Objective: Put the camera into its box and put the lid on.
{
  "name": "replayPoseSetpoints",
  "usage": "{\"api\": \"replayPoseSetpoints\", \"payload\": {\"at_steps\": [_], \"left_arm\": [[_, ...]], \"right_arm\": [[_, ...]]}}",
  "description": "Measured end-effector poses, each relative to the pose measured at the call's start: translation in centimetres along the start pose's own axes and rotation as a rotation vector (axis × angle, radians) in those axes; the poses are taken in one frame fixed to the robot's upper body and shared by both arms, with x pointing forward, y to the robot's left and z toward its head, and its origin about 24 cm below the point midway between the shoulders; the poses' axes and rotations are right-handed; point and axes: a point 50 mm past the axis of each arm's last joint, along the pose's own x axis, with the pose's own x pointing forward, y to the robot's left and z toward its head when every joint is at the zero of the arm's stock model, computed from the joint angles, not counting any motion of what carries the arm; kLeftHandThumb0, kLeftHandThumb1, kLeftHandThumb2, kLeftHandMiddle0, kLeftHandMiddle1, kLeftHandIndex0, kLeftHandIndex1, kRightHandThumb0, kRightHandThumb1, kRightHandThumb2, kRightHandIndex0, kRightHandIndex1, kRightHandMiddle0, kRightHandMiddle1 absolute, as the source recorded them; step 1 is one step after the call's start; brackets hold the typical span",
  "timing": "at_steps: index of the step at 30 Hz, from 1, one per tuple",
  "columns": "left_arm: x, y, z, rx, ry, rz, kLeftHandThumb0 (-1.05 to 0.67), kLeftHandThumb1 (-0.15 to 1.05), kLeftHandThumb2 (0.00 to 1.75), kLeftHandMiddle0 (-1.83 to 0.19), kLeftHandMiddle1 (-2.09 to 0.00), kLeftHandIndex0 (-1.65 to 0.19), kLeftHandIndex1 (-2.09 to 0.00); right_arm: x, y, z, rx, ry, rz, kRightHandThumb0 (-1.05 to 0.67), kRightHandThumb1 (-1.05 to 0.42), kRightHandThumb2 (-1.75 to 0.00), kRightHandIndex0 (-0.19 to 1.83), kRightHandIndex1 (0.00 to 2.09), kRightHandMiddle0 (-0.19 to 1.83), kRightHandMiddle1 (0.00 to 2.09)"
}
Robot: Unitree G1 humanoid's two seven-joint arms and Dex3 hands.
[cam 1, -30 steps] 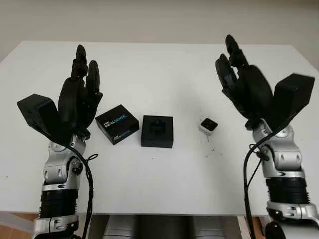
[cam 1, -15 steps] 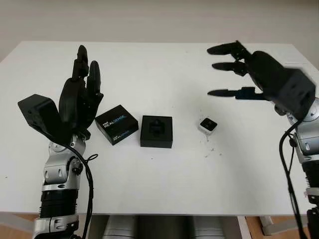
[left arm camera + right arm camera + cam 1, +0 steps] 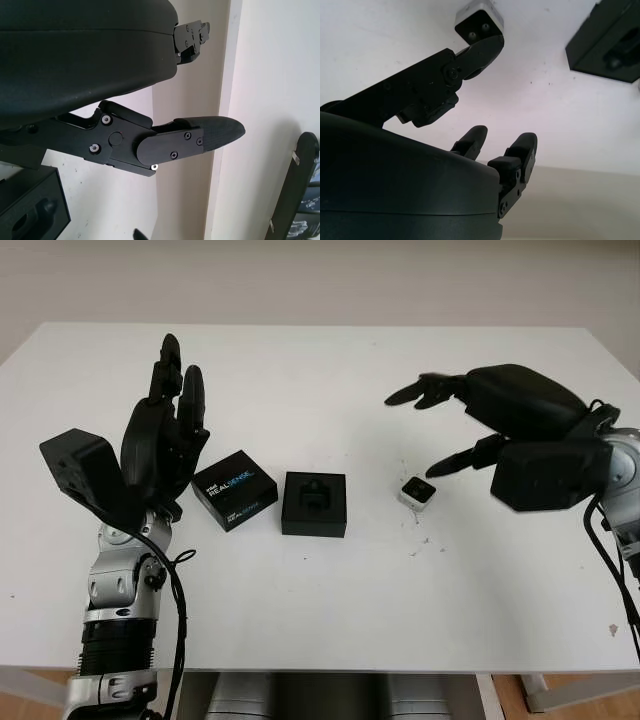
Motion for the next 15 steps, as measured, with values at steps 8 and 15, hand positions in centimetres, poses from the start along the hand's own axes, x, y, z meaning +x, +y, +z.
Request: {"api": "replayPoseSetpoints", "payload": {"at_steps": [8, 15], "left_arm": [[0.0, 0.1, 0.0, 0.004, 0.0, -0.001, -0.73, 1.05, 0.54, 0.19, 0.0, 0.19, 0.0], [0.0, 0.0, 0.3, 0.007, -0.006, -0.005, -0.73, 1.05, 0.54, 0.19, 0.0, 0.19, 0.0]], "right_arm": [[0.2, 1.2, -0.2, -0.062, -0.017, 0.091, -0.23, -0.74, -0.06, 0.49, 0.33, 0.54, 0.13], [-0.1, 2.0, -0.7, -0.191, -0.018, 0.142, -0.27, -0.75, -0.06, 0.55, 0.29, 0.58, 0.09]]}}
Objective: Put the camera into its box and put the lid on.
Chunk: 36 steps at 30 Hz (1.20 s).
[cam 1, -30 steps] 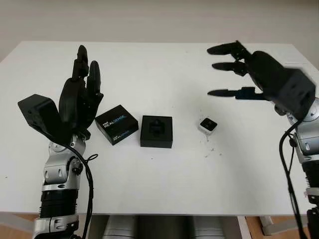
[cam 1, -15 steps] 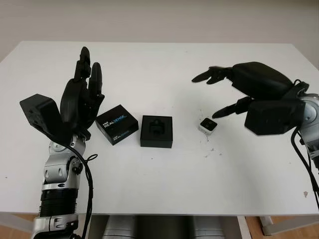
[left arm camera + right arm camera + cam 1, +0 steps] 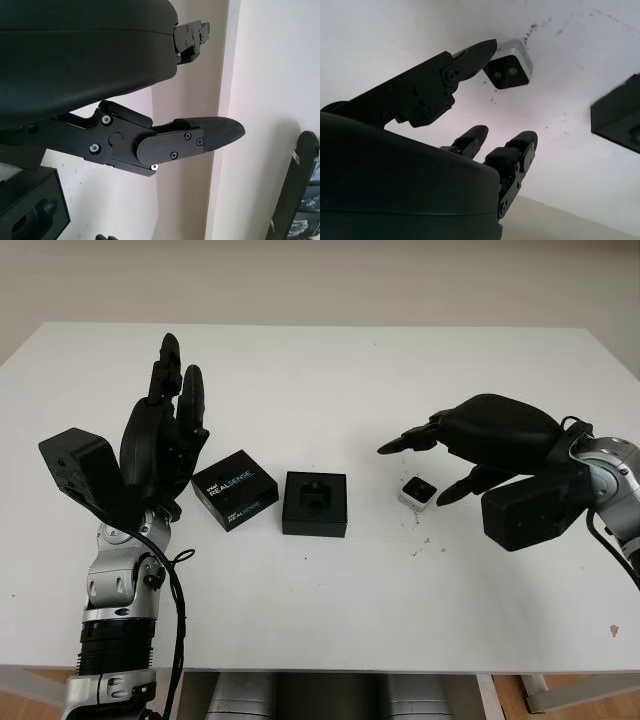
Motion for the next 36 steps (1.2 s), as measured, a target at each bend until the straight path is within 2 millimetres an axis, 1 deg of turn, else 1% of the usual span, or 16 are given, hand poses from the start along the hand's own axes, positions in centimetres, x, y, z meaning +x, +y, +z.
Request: {"api": "replayPoseSetpoints", "payload": {"at_steps": [7, 15, 19, 26, 31, 33, 35, 36], "left_arm": [[0.0, 0.0, 0.0, 0.0, 0.004, -0.002, -0.72, 1.05, 0.55, 0.19, 0.0, 0.19, 0.0], [0.0, 0.0, 0.1, 0.009, 0.005, -0.013, -0.73, 1.05, 0.54, 0.19, 0.0, 0.19, 0.0], [0.0, 0.1, 0.1, 0.02, 0.007, -0.014, -0.72, 1.05, 0.54, 0.19, 0.0, 0.19, 0.0], [0.0, -0.1, 0.0, 0.03, 0.011, -0.024, -0.72, 1.05, 0.55, 0.19, 0.0, 0.19, 0.0], [0.0, -0.1, 0.0, 0.029, 0.011, -0.024, -0.72, 1.05, 0.54, 0.19, 0.0, 0.19, 0.0], [0.0, -0.1, 0.0, 0.029, 0.013, -0.023, -0.72, 1.05, 0.54, 0.19, 0.0, 0.19, 0.0], [0.0, -0.1, 0.0, 0.028, 0.016, -0.023, -0.72, 1.05, 0.55, 0.19, 0.0, 0.19, 0.0], [0.0, -0.1, 0.0, 0.028, 0.017, -0.023, -0.72, 1.05, 0.55, 0.19, 0.0, 0.19, 0.0]], "right_arm": [[-0.1, 0.4, -0.5, -0.024, 0.009, 0.027, -0.29, -0.78, -0.06, 0.52, 0.24, 0.57, 0.07], [-0.2, 0.5, -0.9, -0.018, 0.036, 0.02, -0.24, -0.79, -0.06, 0.54, 0.2, 0.59, 0.07], [-0.2, 1.2, -1.2, 0.003, 0.053, 0.014, -0.22, -0.8, -0.06, 0.56, 0.19, 0.6, 0.06], [0.3, 2.4, -1.1, 0.034, 0.047, 0.007, -0.22, -0.81, -0.06, 0.58, 0.18, 0.6, 0.06], [0.5, 3.1, -1.0, 0.027, 0.055, 0.032, -0.25, -0.82, -0.06, 0.57, 0.16, 0.6, 0.06], [0.7, 3.5, -1.0, 0.015, 0.056, 0.031, -0.31, -0.82, -0.06, 0.58, 0.16, 0.62, 0.07], [0.9, 3.6, -0.9, -0.019, 0.053, 0.032, -0.36, -0.82, -0.06, 0.54, 0.13, 0.63, 0.07], [1.0, 3.6, -0.9, -0.042, 0.051, 0.033, -0.39, -0.83, -0.06, 0.48, 0.1, 0.63, 0.07]]}}
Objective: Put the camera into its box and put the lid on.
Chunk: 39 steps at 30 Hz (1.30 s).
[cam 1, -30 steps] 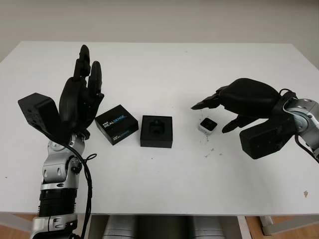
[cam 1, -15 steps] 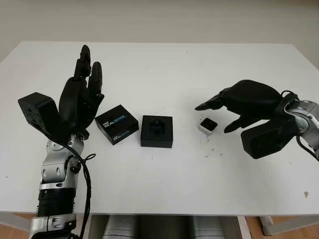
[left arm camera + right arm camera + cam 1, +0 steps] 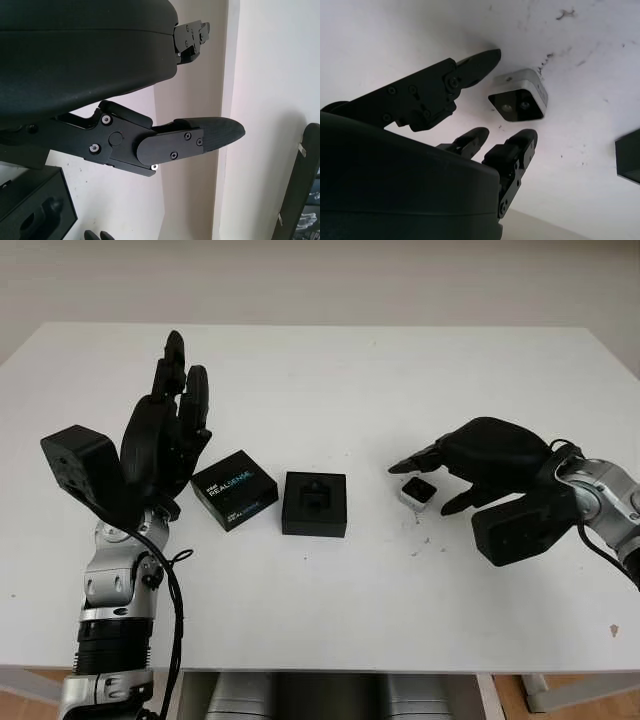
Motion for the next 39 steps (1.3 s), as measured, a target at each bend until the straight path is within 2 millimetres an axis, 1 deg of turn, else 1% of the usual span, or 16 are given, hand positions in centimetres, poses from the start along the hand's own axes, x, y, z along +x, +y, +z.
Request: {"api": "replayPoseSetpoints", "payload": {"at_steps": [3, 6, 13, 22, 28, 29, 31, 32, 34, 39], "left_arm": [[0.0, 0.0, 0.0, 0.001, 0.0, 0.001, -0.72, 1.05, 0.55, 0.19, 0.0, 0.19, 0.0], [0.0, 0.0, 0.0, 0.002, 0.0, 0.0, -0.72, 1.05, 0.56, 0.19, 0.0, 0.19, 0.0], [0.0, 0.0, 0.0, 0.0, 0.007, 0.0, -0.72, 1.05, 0.53, 0.19, 0.0, 0.19, 0.0], [0.0, 0.0, 0.1, 0.001, 0.005, -0.002, -0.72, 1.05, 0.54, 0.19, 0.0, 0.19, 0.0], [0.0, 0.0, -0.1, 0.001, 0.007, 0.001, -0.71, 1.05, 0.56, 0.19, 0.0, 0.19, 0.0], [0.0, 0.1, -0.1, 0.001, 0.006, 0.002, -0.71, 1.05, 0.56, 0.19, 0.0, 0.19, 0.0], [0.0, 0.1, -0.2, 0.0, 0.007, 0.003, -0.71, 1.05, 0.54, 0.19, 0.0, 0.19, 0.0], [0.0, 0.1, -0.2, 0.0, 0.009, 0.004, -0.71, 1.05, 0.54, 0.19, 0.0, 0.19, 0.0], [0.0, 0.1, -0.3, -0.001, 0.009, 0.005, -0.71, 1.05, 0.54, 0.19, 0.0, 0.19, 0.0], [0.1, 0.2, -0.3, -0.002, 0.007, 0.006, -0.71, 1.05, 0.55, 0.19, 0.0, 0.19, 0.0]], "right_arm": [[0.2, -0.2, 0.1, -0.035, -0.007, -0.008, -0.41, -0.83, -0.06, 0.39, 0.05, 0.63, 0.07], [0.3, -0.2, 0.1, -0.041, -0.007, -0.015, -0.41, -0.84, -0.06, 0.36, 0.04, 0.64, 0.07], [0.3, 0.1, 0.0, -0.041, -0.001, -0.004, -0.38, -0.88, -0.07, 0.36, 0.04, 0.67, 0.08], [0.4, 0.4, -0.5, -0.017, 0.027, -0.012, -0.36, -0.9, -0.06, 0.39, 0.06, 0.76, 0.13], [0.3, 0.6, -0.8, 0.009, 0.043, -0.025, -0.36, -0.92, -0.06, 0.41, 0.07, 0.89, 0.22], [0.4, 0.6, -0.8, 0.013, 0.044, -0.027, -0.36, -0.93, -0.06, 0.42, 0.06, 0.89, 0.27], [0.4, 0.6, -0.8, 0.026, 0.046, -0.032, -0.36, -0.95, -0.06, 0.41, 0.06, 0.68, 0.71], [0.5, 0.6, -0.8, 0.036, 0.048, -0.034, -0.36, -0.95, -0.05, 0.41, 0.05, 0.6, 0.87], [0.6, 0.5, -0.8, 0.063, 0.056, -0.031, -0.35, -0.95, -0.06, 0.4, 0.05, 0.55, 0.95], [0.6, 0.7, -0.9, 0.162, 0.075, -0.041, -0.33, -0.95, -0.05, 0.38, 0.04, 0.5, 1.05]]}}
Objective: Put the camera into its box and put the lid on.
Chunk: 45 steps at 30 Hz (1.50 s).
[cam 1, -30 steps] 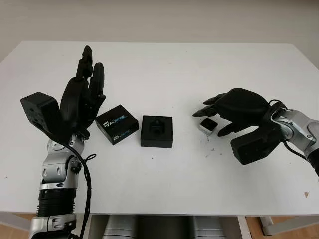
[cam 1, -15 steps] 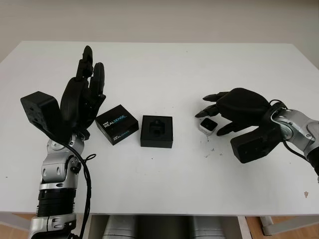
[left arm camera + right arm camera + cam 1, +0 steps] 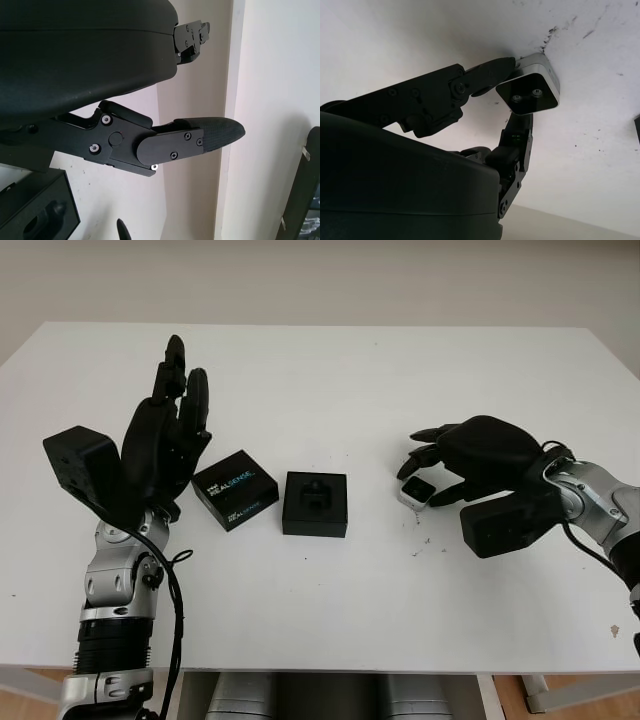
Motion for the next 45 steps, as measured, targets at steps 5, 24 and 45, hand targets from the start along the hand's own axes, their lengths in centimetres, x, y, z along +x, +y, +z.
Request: {"api": "replayPoseSetpoints", "payload": {"at_steps": [5, 24, 45], "left_arm": [[0.1, 0.0, 0.2, 0.002, -0.01, -0.002, -0.71, 1.05, 0.56, 0.19, 0.0, 0.19, 0.0], [0.1, 0.0, 0.1, -0.004, -0.002, 0.011, -0.69, 1.05, 0.5, 0.19, 0.0, 0.19, 0.0], [0.1, 0.1, -0.1, -0.024, 0.019, -0.002, -0.65, 1.05, 0.45, 0.19, 0.0, 0.19, 0.0]], "right_arm": [[-0.3, 0.6, -0.2, 0.118, 0.023, 0.001, -0.32, -0.95, -0.05, 0.37, 0.04, 0.45, 1.12], [-0.5, 1.5, -0.1, 0.202, 0.041, 0.008, -0.35, -0.93, -0.05, 0.4, 0.07, 0.42, 1.31], [-0.8, 2.0, 0.6, 0.268, -0.006, -0.043, -0.32, -0.94, -0.05, 0.35, 0.04, 0.33, 1.67]]}}
